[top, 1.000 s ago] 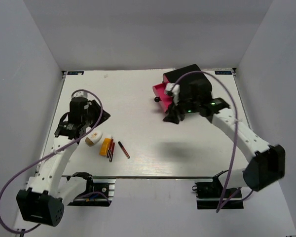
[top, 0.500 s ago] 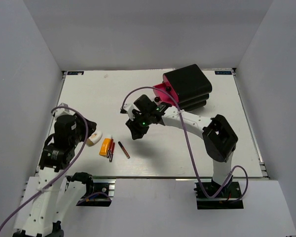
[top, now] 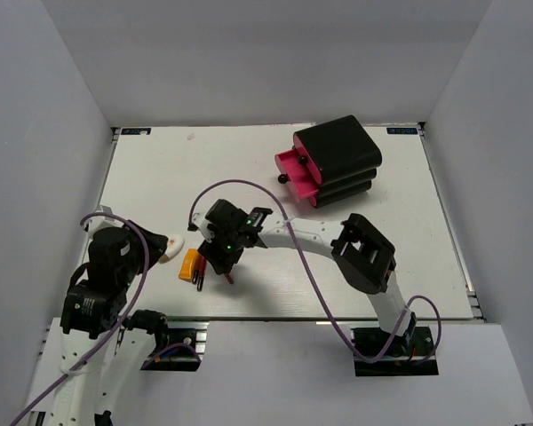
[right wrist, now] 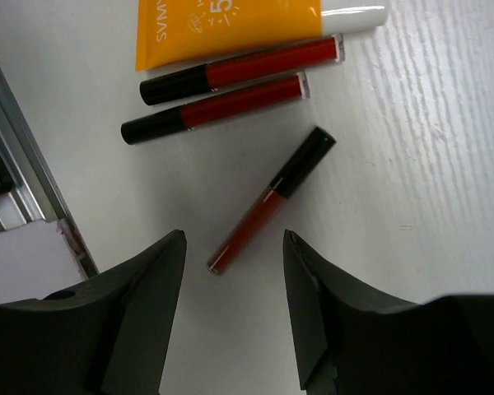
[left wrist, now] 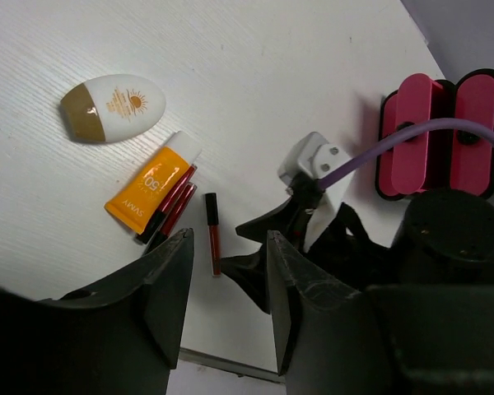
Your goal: Organize the makeup
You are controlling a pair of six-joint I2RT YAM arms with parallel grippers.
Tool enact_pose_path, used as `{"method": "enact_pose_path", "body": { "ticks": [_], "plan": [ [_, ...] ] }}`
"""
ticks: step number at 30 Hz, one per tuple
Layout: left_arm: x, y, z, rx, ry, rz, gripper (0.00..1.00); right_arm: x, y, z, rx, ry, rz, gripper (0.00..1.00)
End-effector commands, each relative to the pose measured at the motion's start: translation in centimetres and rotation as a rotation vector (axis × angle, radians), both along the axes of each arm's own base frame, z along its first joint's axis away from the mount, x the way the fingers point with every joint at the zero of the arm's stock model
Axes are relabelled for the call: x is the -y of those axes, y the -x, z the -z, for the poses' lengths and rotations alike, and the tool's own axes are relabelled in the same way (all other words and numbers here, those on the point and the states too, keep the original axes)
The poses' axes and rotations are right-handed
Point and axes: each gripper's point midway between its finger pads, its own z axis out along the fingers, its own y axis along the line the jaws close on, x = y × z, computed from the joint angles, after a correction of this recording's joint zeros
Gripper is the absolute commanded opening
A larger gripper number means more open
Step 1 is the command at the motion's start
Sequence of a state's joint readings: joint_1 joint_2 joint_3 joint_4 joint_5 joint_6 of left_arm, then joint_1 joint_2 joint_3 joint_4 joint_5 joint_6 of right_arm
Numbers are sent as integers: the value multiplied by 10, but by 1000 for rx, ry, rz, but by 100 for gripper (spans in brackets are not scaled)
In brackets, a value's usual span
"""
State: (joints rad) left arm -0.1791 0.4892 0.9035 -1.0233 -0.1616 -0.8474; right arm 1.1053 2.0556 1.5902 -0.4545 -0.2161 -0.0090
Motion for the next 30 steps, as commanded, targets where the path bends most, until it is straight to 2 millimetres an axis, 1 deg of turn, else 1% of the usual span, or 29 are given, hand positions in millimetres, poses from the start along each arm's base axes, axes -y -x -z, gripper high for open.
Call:
{"method": "enact_pose_path", "body": {
  "ticks": [1, 3, 4, 6, 7, 9, 10, 13, 15, 16, 17, 18, 19, 20, 21, 22, 23, 24, 25, 26, 27, 28, 29, 30],
  "plan": [
    [-3, 6, -2, -2, 2, -14, 51, -15, -13, 2, 69, -3, 57, 57],
    [-3, 8, -1, -11, 3, -13, 51, -16, -12, 7, 77, 8, 60, 57],
    [-3, 9, -1, -9, 3, -13, 51, -14, -16, 14, 97, 29, 79, 57],
    [-3, 10, 1, -18, 2, -12, 51, -14, -18, 19, 113, 42, 88, 57],
    [-3, 11, 1, -17, 3, -11, 52, -13, -20, 26, 120, 56, 92, 57],
    [-2, 11, 3, -20, 6, -11, 51, -13, -23, 30, 139, 68, 91, 56],
    [-2, 12, 3, -21, 7, -7, 51, -12, -23, 35, 138, 79, 89, 56],
    [0, 12, 5, -25, 17, -2, 51, -11, -24, 44, 137, 96, 90, 54],
    [1, 11, 8, -34, 19, -1, 51, -11, -21, 49, 138, 107, 82, 49],
    [2, 11, 9, -35, 21, 5, 51, -7, -25, 51, 159, 122, 98, 48],
    [3, 10, 13, -44, 22, 10, 51, -4, -26, 53, 167, 134, 105, 43],
    [4, 10, 16, -54, 21, 15, 50, -2, -28, 53, 195, 141, 77, 41],
    [5, 9, 19, -67, 21, 21, 50, 3, -27, 58, 201, 163, 72, 38],
    [9, 7, 22, -75, 30, 38, 50, 10, -32, 62, 213, 186, 83, 35],
    [12, 5, 29, -97, 33, 49, 49, 15, -33, 63, 218, 197, 83, 32],
    [15, 3, 32, -105, 36, 63, 49, 23, -31, 67, 219, 221, 85, 27],
    [21, 0, 32, -96, 51, 91, 49, 32, -35, 70, 215, 242, 95, 25],
    [24, -2, 42, -121, 52, 104, 48, 35, -34, 66, 208, 238, 94, 21],
    [26, -4, 46, -132, 55, 116, 48, 47, -38, 68, 194, 249, 105, 14],
    [31, -7, 49, -135, 65, 137, 48, 52, -39, 67, 169, 246, 102, 10],
    [36, -8, 60, -175, 68, 172, 48, 56, -42, 58, 172, 231, 98, 8],
    [39, -11, 62, -181, 69, 184, 47, 63, -55, 51, 159, 219, 115, 1],
    [43, -12, 66, -197, 77, 205, 47, 60, -54, 36, 130, 169, 95, 0],
    [45, -13, 76, -234, 73, 222, 46, 64, -57, 28, 120, 159, 91, 0]
  ]
}}
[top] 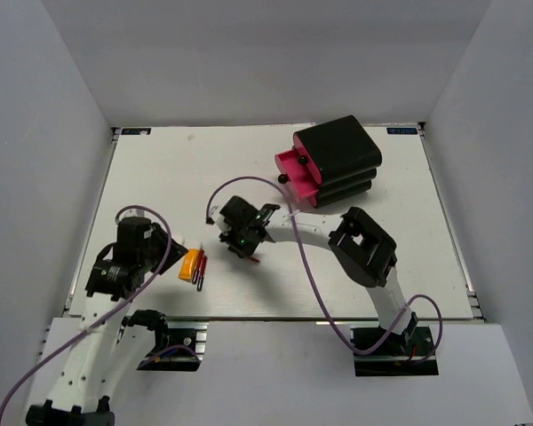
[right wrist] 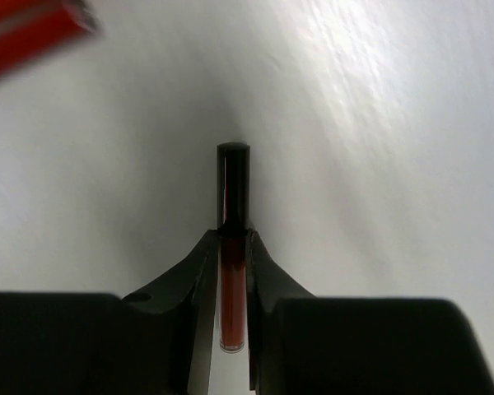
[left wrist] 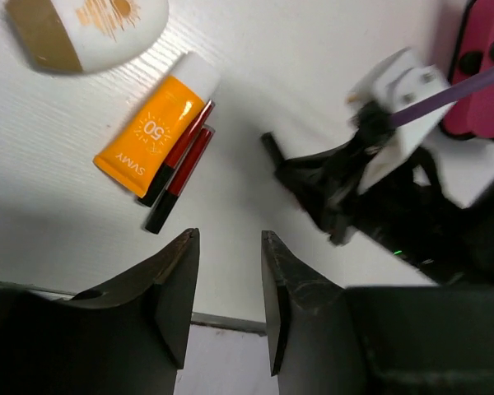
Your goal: Organize the makeup
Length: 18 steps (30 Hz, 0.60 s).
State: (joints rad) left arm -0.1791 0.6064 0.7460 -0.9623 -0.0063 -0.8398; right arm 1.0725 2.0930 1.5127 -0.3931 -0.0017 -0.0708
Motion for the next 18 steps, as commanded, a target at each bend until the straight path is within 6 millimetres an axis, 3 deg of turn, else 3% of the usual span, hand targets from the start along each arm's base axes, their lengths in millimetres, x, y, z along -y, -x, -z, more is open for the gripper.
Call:
{"method": "enact_pose_path", "body": {
  "ticks": [1, 2, 3, 4, 5, 7, 8, 10, 11, 16, 18],
  "plan": [
    [20, -10, 9, -11, 36, 112, 45, 42, -33, -28, -44, -4, 25, 0],
    [22, -12, 12, -20, 38, 119, 41, 35, -39, -58, -34, -80, -2, 0],
    [26, -13, 16, -31, 46, 142, 39, 37, -45, -73, -27, -101, -8, 0],
    [28, -16, 22, -46, 49, 148, 37, 46, -63, -89, -8, -135, -13, 0],
    [28, -17, 25, -56, 49, 151, 36, 43, -74, -120, 44, -183, -20, 0],
    [30, -20, 33, -73, 48, 158, 34, 49, -91, -147, 95, -212, -7, 0],
    [30, -20, 36, -82, 46, 159, 34, 59, -115, -170, 159, -234, 30, 0],
    [30, -21, 44, -97, 39, 164, 33, 68, -135, -181, 215, -218, 78, 0],
    [30, -20, 46, -104, 39, 166, 33, 79, -155, -193, 252, -228, 127, 0],
    [29, -22, 49, -105, 28, 169, 35, 112, -212, -204, 378, -194, 299, 0],
    [28, -21, 50, -107, 22, 170, 35, 119, -226, -209, 418, -183, 340, 0]
  ]
}}
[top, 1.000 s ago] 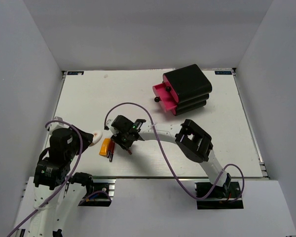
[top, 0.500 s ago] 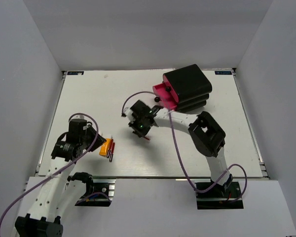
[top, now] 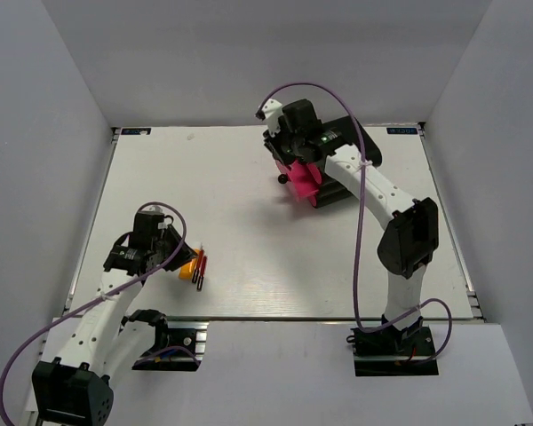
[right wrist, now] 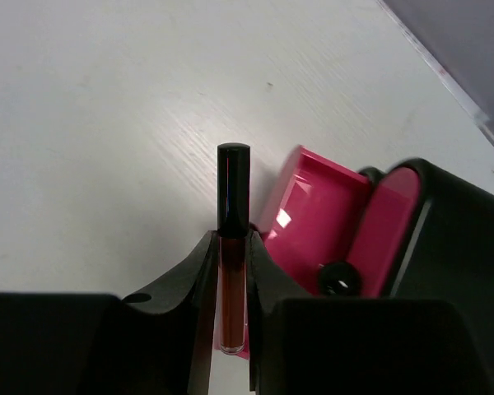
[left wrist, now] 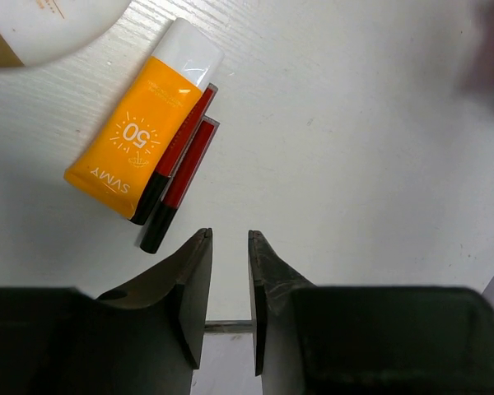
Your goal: Organize the makeup
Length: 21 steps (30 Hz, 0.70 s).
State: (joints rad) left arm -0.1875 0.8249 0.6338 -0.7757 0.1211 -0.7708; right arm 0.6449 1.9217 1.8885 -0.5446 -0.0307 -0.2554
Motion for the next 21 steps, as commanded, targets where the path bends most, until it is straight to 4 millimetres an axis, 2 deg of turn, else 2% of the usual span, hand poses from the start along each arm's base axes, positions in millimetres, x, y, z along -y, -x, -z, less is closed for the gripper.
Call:
{"method": "enact_pose_path", "body": {
  "ticks": [1, 3, 9, 19, 21],
  "plan": [
    [3, -4, -5, 36, 1, 24, 35, 24, -32, 2, 65, 63, 120, 0],
    [2, -3, -4, 32, -3, 25, 36, 32, -39, 3, 70, 73, 149, 0],
    [2, 0, 1, 31, 13, 11, 39, 50, -43, 20, 38, 98, 184, 0],
    [2, -2, 4, 16, 3, 12, 40, 60, -30, 52, -23, 142, 177, 0],
    [3, -3, 4, 19, 8, 16, 40, 61, -30, 53, -19, 145, 177, 0]
  ]
}}
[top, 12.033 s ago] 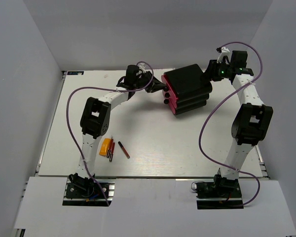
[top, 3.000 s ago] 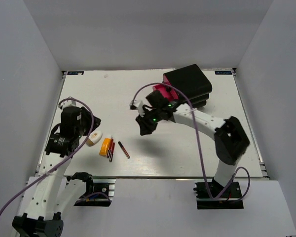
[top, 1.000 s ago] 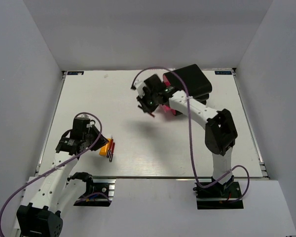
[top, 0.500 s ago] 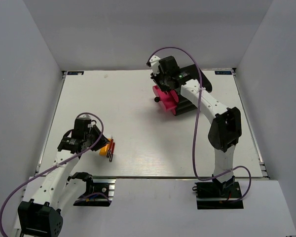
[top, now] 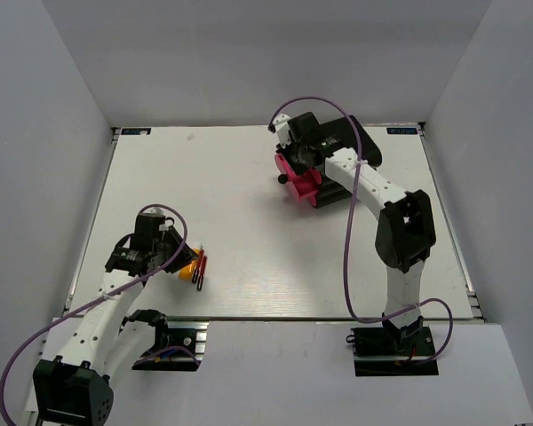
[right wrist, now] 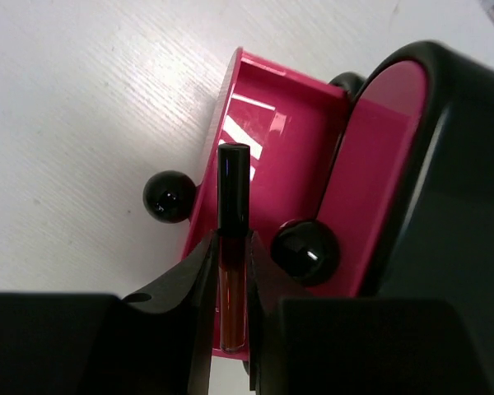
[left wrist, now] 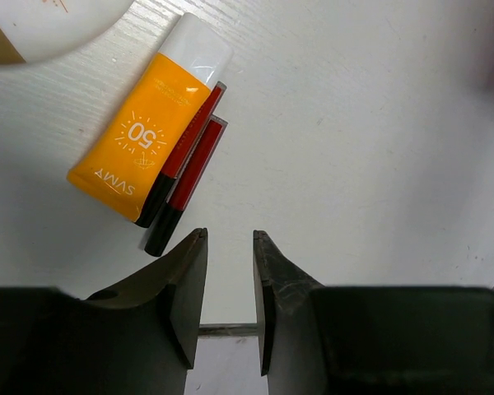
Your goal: Organize the makeup
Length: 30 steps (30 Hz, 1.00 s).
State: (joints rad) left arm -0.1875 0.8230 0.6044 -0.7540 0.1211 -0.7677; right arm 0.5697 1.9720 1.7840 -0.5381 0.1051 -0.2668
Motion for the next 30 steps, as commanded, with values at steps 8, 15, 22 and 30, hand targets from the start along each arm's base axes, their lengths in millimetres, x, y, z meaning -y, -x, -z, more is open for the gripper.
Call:
{"method": "enact_pose_path", "body": {
  "ticks": [8, 15, 22, 30],
  "plan": [
    [4, -4, -1, 15, 10, 18, 40, 7, -5, -2, 46, 22, 14, 22],
    [6, -3, 5, 0, 18, 32, 44, 5, -5, -7, 49, 17, 1, 47],
    [8, -2, 13, -63, 3, 56, 28, -5, 10, -41, 64, -80, -55, 22],
    [-2, 2, 37, -263, -104, 92, 22, -12, 52, -46, 55, -224, -150, 9]
  ]
}}
